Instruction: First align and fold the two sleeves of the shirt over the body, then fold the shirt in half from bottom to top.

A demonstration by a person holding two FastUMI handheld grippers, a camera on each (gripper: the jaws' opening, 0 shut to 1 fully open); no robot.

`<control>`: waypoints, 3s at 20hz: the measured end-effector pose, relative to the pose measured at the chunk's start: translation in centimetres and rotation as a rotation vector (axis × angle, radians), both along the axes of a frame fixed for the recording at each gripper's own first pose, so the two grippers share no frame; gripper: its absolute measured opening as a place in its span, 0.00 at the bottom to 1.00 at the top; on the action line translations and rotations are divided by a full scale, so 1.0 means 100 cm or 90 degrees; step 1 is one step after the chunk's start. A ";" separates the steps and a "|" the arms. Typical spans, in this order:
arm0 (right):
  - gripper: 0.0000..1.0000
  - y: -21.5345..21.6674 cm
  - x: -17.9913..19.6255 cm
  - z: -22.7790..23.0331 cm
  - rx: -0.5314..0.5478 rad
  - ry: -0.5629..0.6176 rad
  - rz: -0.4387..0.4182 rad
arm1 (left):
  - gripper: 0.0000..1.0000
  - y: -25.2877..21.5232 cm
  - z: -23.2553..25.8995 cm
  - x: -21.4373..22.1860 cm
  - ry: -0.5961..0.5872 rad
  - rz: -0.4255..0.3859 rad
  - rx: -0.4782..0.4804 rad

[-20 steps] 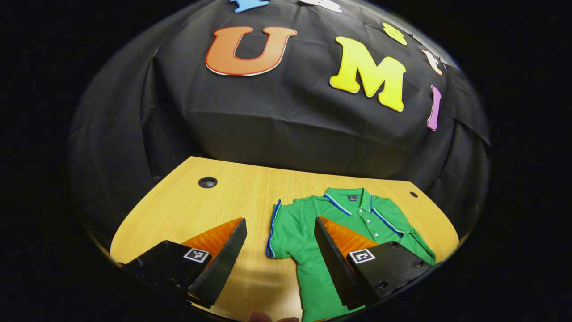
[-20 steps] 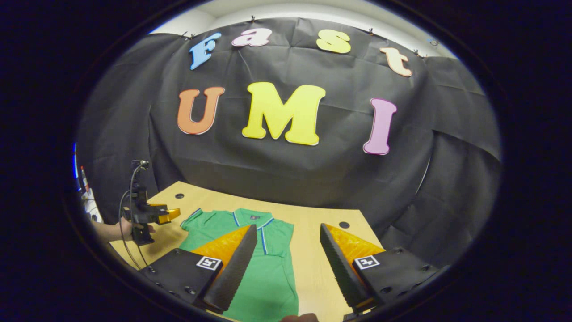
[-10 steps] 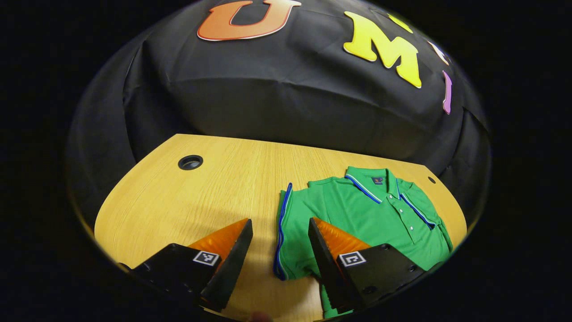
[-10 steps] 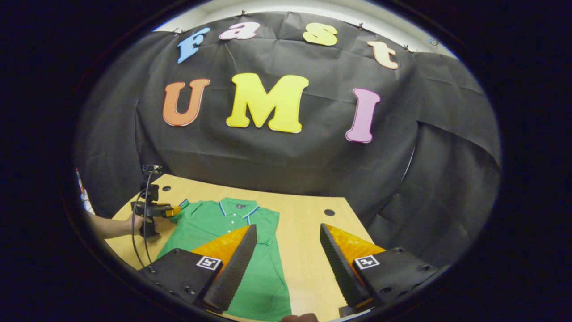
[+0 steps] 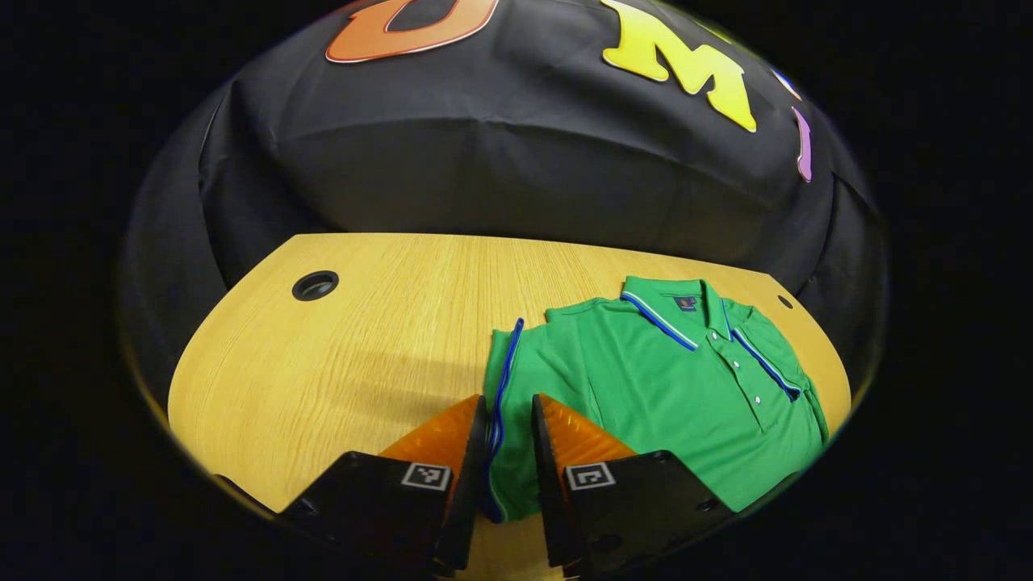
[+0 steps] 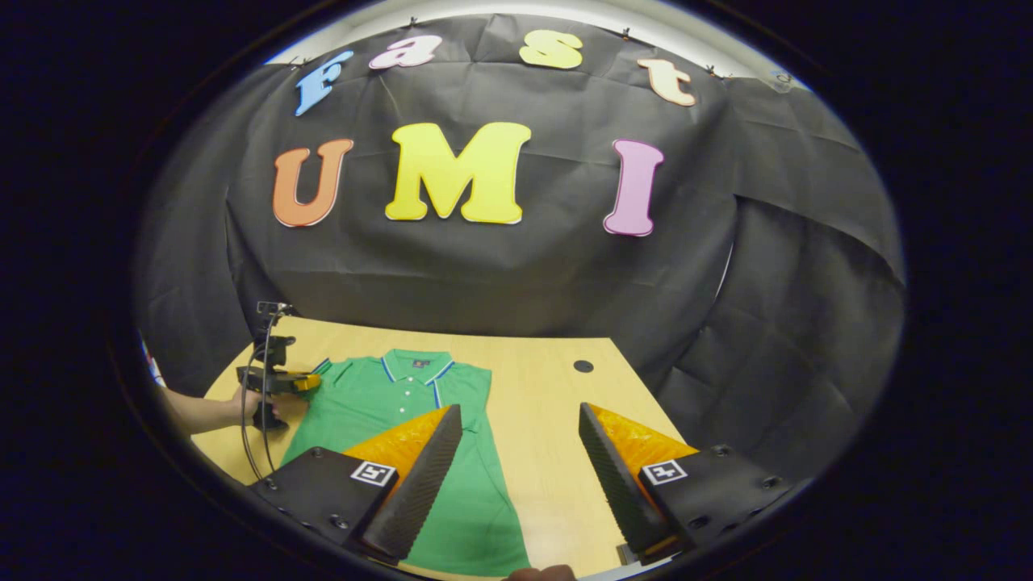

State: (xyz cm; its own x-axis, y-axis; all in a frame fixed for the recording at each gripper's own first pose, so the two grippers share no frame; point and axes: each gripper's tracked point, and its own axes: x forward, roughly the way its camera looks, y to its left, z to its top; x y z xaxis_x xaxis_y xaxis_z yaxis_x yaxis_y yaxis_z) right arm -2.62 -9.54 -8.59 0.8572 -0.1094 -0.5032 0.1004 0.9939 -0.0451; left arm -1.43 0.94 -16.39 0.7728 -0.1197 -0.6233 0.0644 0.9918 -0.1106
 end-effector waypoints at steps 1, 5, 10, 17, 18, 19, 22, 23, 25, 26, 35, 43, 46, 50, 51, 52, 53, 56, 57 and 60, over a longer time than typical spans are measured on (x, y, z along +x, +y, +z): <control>0.95 -0.001 -0.001 -0.003 0.004 0.004 -0.001 | 0.17 0.000 0.002 0.000 -0.001 0.004 -0.001; 0.95 -0.005 -0.001 -0.014 0.021 0.016 -0.012 | 0.13 0.003 0.000 0.000 0.004 0.005 0.015; 0.95 -0.015 -0.008 -0.022 0.019 0.007 -0.025 | 0.04 0.003 0.010 0.005 -0.011 0.009 0.020; 0.95 -0.024 -0.018 -0.022 0.045 -0.016 -0.042 | 0.04 -0.018 0.039 0.019 -0.050 0.014 -0.012; 0.95 -0.025 -0.020 -0.023 0.048 -0.019 -0.045 | 0.04 -0.024 0.042 0.019 -0.052 0.009 -0.018; 0.95 -0.027 -0.022 -0.022 0.051 -0.023 -0.048 | 0.04 -0.031 0.043 0.018 -0.052 0.004 -0.022; 0.95 -0.035 -0.029 -0.020 0.056 -0.034 -0.059 | 0.04 -0.051 0.048 0.015 -0.045 -0.019 -0.026; 0.95 -0.038 -0.031 -0.019 0.057 -0.038 -0.063 | 0.04 -0.055 0.048 0.015 -0.045 -0.026 -0.025; 0.95 -0.046 -0.037 -0.016 0.058 -0.047 -0.074 | 0.03 -0.065 0.050 0.014 -0.046 -0.038 -0.018; 0.95 -0.051 -0.039 -0.015 0.057 -0.050 -0.079 | 0.03 -0.072 0.050 0.014 -0.048 -0.047 -0.013; 0.93 -0.045 -0.040 -0.021 0.058 -0.051 -0.034 | 0.98 -0.098 0.064 -0.018 -0.060 -0.103 0.023; 0.95 0.004 -0.015 -0.039 0.079 -0.042 0.096 | 0.99 -0.053 0.121 -0.134 -0.081 -0.058 0.058; 0.95 0.015 -0.013 -0.048 0.075 -0.033 0.138 | 0.99 -0.035 0.133 -0.174 -0.081 -0.047 0.068; 0.95 0.023 -0.029 -0.077 0.074 0.014 0.187 | 0.99 -0.018 0.127 -0.234 -0.050 -0.067 0.079; 0.95 0.024 -0.036 -0.086 0.075 0.030 0.196 | 0.99 -0.014 0.120 -0.248 -0.035 -0.074 0.081; 0.95 0.024 -0.047 -0.094 0.073 0.046 0.205 | 0.99 -0.012 0.113 -0.261 -0.018 -0.082 0.080; 0.95 0.023 -0.056 -0.105 0.065 0.066 0.213 | 1.00 -0.011 0.107 -0.277 -0.001 -0.090 0.075; 0.95 0.021 -0.090 -0.134 0.062 0.128 0.234 | 0.99 -0.008 0.082 -0.314 0.052 -0.118 0.078; 0.95 0.018 -0.102 -0.144 0.058 0.148 0.237 | 0.99 -0.006 0.076 -0.324 0.064 -0.129 0.083; 0.98 0.009 -0.132 -0.170 0.051 0.200 0.245 | 1.00 -0.001 0.050 -0.360 0.119 -0.155 0.090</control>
